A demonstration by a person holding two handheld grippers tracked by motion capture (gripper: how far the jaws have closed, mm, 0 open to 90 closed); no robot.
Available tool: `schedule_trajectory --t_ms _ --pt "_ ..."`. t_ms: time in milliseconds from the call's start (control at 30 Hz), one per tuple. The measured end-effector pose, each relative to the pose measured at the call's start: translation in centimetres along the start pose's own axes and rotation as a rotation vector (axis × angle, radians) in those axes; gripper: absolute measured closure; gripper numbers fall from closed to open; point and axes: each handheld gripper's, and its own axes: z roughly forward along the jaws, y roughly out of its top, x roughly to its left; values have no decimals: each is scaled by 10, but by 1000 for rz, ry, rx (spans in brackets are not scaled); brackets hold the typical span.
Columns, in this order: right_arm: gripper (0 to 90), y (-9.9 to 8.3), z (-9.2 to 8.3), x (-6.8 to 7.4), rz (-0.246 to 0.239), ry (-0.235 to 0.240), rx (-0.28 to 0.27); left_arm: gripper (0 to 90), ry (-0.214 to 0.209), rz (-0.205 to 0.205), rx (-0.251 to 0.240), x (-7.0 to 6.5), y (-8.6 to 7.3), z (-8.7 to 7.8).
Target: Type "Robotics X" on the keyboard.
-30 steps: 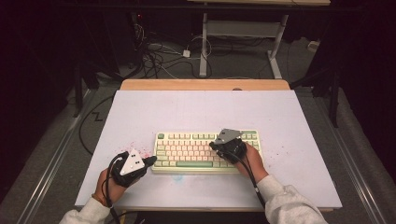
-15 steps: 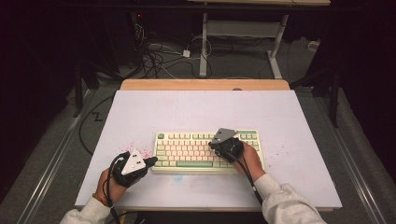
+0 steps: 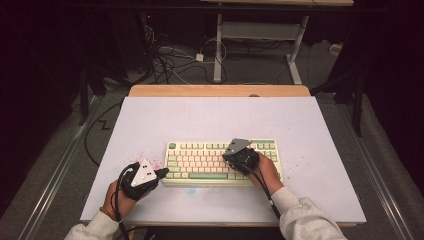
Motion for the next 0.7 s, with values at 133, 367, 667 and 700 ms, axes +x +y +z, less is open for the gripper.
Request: schedule_trajectory --t_ms 133,367,667,700 --pt "900 -1 -5 -1 21 -7 -36 874 1 -1 0 0 0 0" --pt "900 -4 -19 -3 51 -11 -97 874 3 -10 1 1 0 0" --pt "900 -7 -37 -4 68 -21 -159 823 2 -5 8 0 0 2" --pt "900 -8 -39 -4 69 -19 -165 823 4 -5 7 0 0 2"
